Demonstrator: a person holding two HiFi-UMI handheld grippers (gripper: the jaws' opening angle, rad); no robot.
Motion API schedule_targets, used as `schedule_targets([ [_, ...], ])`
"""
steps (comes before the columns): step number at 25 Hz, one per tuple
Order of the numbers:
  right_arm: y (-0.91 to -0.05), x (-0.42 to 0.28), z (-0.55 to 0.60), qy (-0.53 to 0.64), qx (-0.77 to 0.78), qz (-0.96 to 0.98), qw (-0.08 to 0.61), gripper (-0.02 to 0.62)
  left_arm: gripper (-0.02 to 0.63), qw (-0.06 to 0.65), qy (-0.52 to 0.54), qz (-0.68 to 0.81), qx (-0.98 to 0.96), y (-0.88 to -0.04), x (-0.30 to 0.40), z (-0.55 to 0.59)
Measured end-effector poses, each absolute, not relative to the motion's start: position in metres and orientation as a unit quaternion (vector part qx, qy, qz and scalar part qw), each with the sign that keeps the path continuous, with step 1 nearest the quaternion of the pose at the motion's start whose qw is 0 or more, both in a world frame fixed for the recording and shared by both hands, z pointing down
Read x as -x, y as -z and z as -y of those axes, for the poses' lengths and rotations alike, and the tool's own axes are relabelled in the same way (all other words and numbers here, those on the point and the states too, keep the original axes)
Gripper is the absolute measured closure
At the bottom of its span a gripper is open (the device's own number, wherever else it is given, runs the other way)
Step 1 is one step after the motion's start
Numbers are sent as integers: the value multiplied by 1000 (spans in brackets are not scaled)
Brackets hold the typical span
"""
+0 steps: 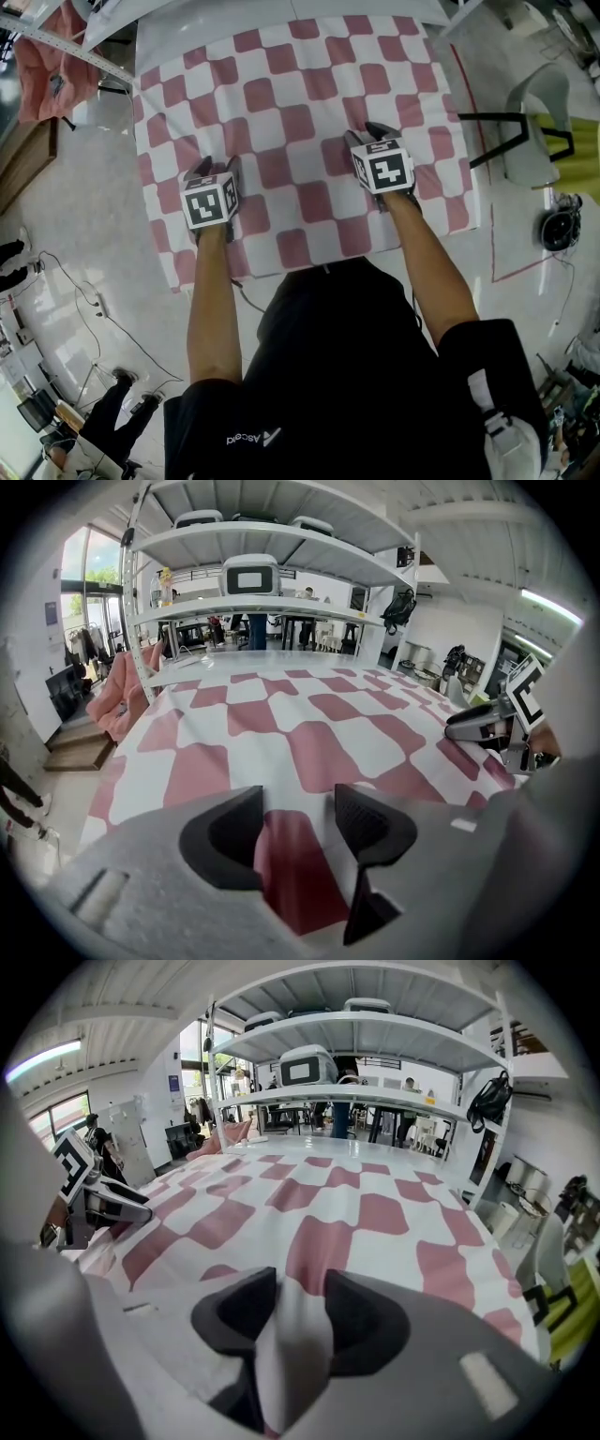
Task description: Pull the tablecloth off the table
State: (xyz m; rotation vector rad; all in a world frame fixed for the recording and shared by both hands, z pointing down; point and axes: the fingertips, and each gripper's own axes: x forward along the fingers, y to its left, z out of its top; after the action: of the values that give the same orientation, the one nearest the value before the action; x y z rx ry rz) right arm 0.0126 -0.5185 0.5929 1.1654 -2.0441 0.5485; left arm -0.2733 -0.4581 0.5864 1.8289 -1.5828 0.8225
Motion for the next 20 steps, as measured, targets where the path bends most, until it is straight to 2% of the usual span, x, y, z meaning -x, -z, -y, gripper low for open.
schedule_targets([
  [6,-594,-8,518,-204,-449,792,359,522,437,284,-308,588,-693,-587,264,460],
  [10,-593,-3,517,-197,-450,791,366,579,520,281,-309,586,-694,-586,262,461],
  [14,-593,-2,513,-216,-441,795,356,591,584,284,-304,588,-694,-585,259,458],
  [20,-577,-7,506,-269,-435,810,288,592,595,295,-256,593,-704,-573,249,451],
])
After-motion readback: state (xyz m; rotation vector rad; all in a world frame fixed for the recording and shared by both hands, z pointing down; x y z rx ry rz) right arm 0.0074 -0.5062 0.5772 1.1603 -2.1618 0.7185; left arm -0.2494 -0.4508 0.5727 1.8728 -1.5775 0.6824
